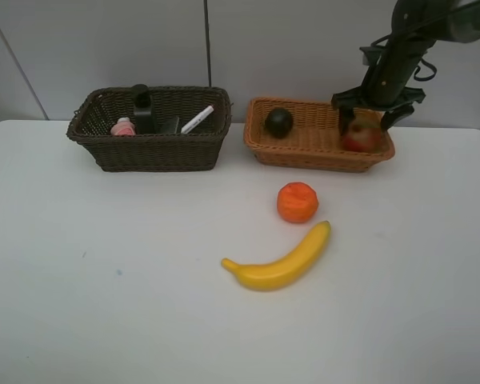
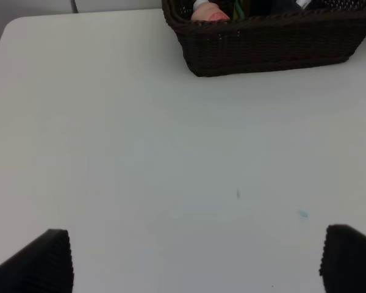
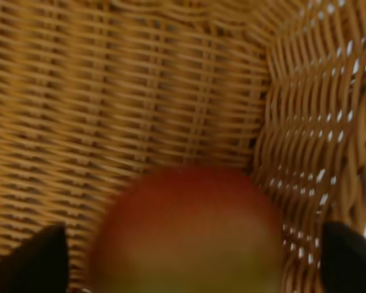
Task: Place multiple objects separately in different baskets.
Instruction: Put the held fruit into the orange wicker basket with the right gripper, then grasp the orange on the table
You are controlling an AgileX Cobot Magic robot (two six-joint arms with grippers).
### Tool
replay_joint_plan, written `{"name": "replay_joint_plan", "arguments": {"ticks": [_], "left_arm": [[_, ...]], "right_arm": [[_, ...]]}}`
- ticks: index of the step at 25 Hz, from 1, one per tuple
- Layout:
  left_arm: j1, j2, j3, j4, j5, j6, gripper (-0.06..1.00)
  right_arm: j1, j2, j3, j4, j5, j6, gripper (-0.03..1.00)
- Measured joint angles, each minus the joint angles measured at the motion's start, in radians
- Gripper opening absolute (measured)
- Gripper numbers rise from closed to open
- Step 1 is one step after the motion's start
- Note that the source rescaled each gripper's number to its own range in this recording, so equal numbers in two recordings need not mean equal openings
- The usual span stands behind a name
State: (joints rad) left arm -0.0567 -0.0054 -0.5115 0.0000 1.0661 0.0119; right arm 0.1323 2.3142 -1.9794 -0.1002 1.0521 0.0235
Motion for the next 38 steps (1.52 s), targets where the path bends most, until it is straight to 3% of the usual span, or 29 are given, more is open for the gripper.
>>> {"name": "replay_joint_plan", "arguments": {"ticks": [5,11,17,22,27,32,38], "left_arm": [[0.000,0.000,0.000,0.000,0.000,0.000,1.00],[0.000,0.000,0.000,0.000,0.000,0.000,1.00],[0.000,0.000,0.000,0.000,0.000,0.000,1.00],[0.000,0.000,0.000,0.000,0.000,0.000,1.00],[0.000,0.000,0.000,0.000,0.000,0.000,1.00],[0.000,0.000,0.000,0.000,0.000,0.000,1.00],[0.000,0.000,0.000,0.000,0.000,0.000,1.00]], "right_arm": [[0.000,-0.001,-0.006,0.025,0.016,0.000,1.00],[0.000,-0.040,-0.006,0.087,0.144,0.005,1.00],[0.023,-0.169,0.012,0.160,0.161,0.031,1.00],[0.101,-0.287,0.177,0.166,0.162,0.052,1.00],[0.242,-0.351,0.389,0.165,0.169,0.073,1.00],[0.356,-0.351,0.521,0.146,0.063,0.066,1.00],[0.384,-0.332,0.543,0.146,-0.049,0.066,1.00]]}}
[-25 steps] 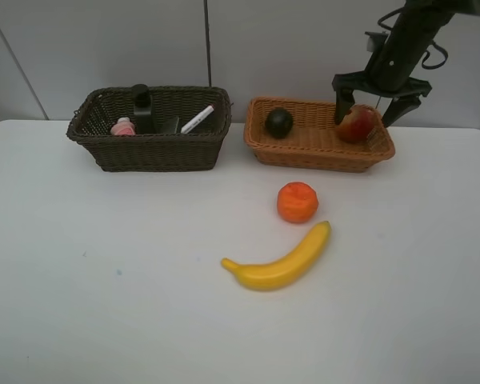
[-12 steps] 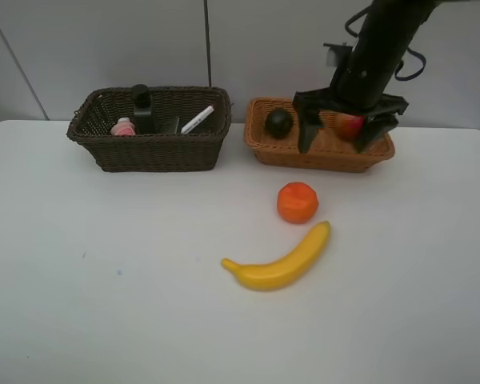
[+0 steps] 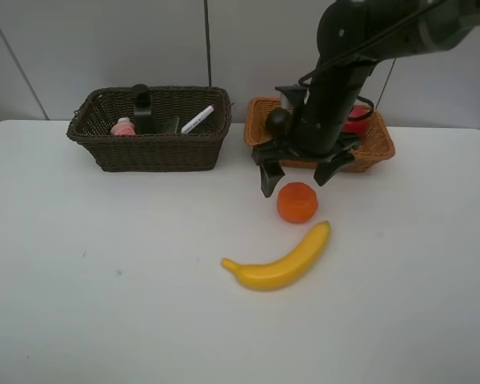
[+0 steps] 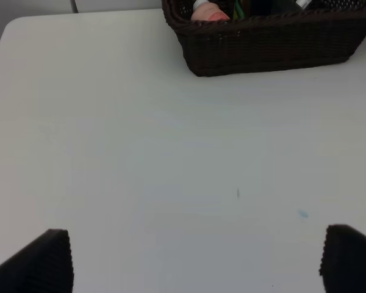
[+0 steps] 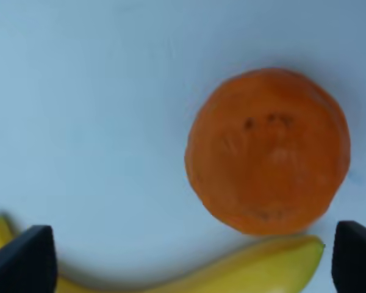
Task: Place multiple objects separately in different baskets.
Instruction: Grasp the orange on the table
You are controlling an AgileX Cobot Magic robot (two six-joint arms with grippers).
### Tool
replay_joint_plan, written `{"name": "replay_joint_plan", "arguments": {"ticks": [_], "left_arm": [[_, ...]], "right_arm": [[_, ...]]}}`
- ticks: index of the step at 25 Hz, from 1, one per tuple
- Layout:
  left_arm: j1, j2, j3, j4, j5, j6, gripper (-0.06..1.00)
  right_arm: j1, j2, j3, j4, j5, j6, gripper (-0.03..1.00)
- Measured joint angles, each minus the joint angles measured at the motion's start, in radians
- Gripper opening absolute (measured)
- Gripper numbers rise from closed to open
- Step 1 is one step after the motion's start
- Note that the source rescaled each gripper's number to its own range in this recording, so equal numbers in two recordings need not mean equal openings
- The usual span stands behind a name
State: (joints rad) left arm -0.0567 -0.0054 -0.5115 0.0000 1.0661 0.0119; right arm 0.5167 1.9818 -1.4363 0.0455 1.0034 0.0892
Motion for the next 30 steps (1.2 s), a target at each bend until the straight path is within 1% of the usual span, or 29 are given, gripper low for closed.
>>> {"name": "replay_joint_plan", "arguments": {"ticks": [4,8,14,21,25,30], "left_arm": [[0.000,0.000,0.000,0.000,0.000,0.000,1.00],[0.000,0.000,0.000,0.000,0.000,0.000,1.00],[0.000,0.000,0.000,0.000,0.000,0.000,1.00],[0.000,0.000,0.000,0.000,0.000,0.000,1.00],[0.000,0.000,0.000,0.000,0.000,0.000,1.00],[0.000,0.000,0.000,0.000,0.000,0.000,1.00]], "right_arm": [[0.000,0.033,0.001,-0.030,-0.027,-0.002,1.00],[0.000,0.066,0.013,-0.052,-0.081,-0.002,1.00],[0.000,0.116,0.020,-0.146,-0.140,-0.002,1.00],[0.000,0.155,0.020,-0.156,-0.183,-0.003,1.00],[0.000,0.205,0.020,-0.156,-0.185,-0.003,1.00],[0.000,0.205,0.020,-0.157,-0.188,-0.003,0.99]]}}
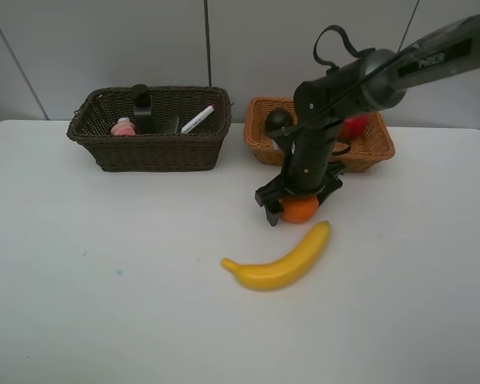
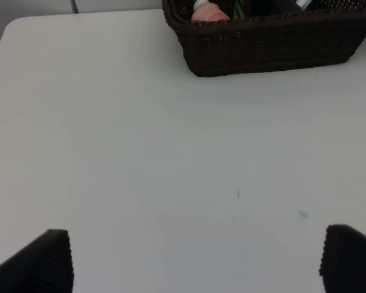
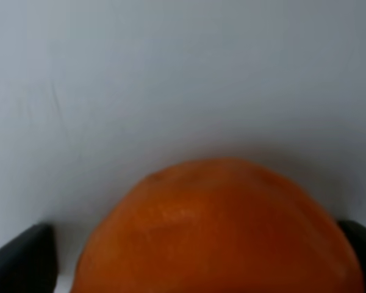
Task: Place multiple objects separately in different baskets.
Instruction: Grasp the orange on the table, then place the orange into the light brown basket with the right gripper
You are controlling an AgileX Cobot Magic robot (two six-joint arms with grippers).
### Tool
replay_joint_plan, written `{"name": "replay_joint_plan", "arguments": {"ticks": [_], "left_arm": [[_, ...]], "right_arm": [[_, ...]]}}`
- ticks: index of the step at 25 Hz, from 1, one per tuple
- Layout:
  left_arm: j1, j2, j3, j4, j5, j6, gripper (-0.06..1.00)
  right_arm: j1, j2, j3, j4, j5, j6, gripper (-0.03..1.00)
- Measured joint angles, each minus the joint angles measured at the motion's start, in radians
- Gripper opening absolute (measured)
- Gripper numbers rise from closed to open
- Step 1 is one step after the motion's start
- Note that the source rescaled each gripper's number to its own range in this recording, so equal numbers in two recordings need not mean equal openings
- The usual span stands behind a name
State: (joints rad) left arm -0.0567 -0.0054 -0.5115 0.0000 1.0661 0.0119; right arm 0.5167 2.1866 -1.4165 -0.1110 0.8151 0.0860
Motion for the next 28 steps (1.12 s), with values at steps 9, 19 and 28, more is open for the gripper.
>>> {"name": "replay_joint_plan", "arguments": {"ticks": [9,19,28], "left_arm": [[0.000,0.000,0.000,0.000,0.000,0.000,1.00],[0.000,0.000,0.000,0.000,0.000,0.000,1.00],[0.000,0.000,0.000,0.000,0.000,0.000,1.00]], "right_arm": [[0.000,0.000,0.000,0.000,0.020,0.000,0.62],[0.000,-0.095,-0.080,-0.024,0.105,0.000,0.62],[-0.133,-0.095,-0.363,-0.042,0.094,0.000,0.62]]}}
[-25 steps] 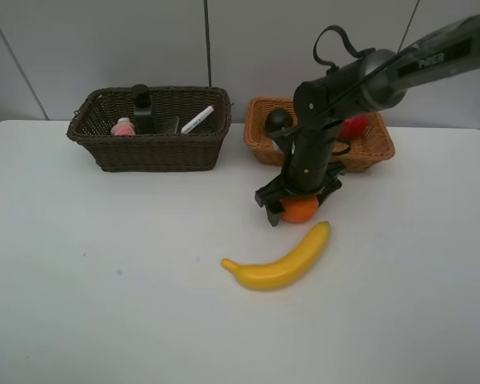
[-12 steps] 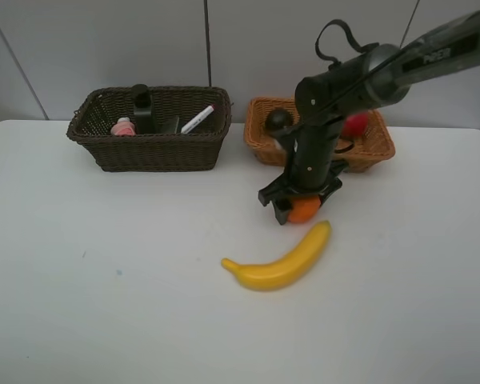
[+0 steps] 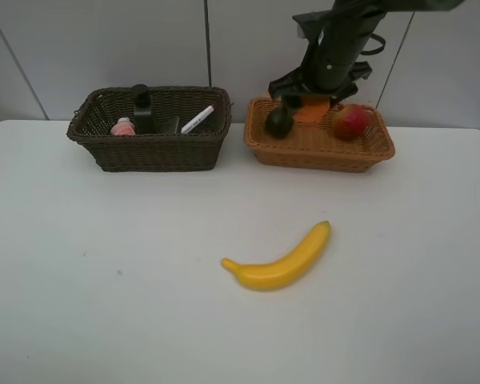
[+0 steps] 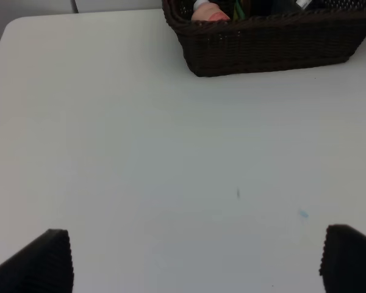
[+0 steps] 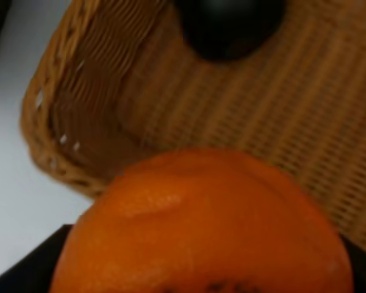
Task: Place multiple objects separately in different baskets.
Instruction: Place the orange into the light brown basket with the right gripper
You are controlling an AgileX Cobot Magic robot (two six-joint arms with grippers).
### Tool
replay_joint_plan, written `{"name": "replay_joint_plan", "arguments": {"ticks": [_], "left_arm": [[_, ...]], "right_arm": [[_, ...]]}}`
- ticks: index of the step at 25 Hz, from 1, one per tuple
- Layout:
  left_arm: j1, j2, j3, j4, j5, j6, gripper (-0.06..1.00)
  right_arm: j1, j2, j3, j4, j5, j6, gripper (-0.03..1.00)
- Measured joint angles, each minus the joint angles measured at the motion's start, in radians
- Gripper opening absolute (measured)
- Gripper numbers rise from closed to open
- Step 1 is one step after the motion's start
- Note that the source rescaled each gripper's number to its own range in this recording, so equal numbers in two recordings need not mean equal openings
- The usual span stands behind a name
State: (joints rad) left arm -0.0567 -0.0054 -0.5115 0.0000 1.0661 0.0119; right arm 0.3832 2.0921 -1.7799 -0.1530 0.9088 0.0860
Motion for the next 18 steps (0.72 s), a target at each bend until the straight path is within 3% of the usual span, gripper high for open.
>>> {"name": "replay_joint_plan", "arguments": {"ticks": [6,12,16,18], "left_arm": [[0.000,0.000,0.000,0.000,0.000,0.000,1.00],[0.000,0.000,0.000,0.000,0.000,0.000,1.00],[0.000,0.000,0.000,0.000,0.000,0.000,1.00],[0.000,0.000,0.000,0.000,0.000,0.000,1.00]], "right_arm": [[-0.110,0.113,-0.068,0.045,-0.006,0.000,0.63],[-0.123,0.142,-0.070,0.061,-0.016,0.000,0.71],[-0.123,0.142,-0.070,0.061,-0.019,0.000,0.92],[-0.123,0.142,-0.070,0.061,-0.019,0.000,0.97]]}}
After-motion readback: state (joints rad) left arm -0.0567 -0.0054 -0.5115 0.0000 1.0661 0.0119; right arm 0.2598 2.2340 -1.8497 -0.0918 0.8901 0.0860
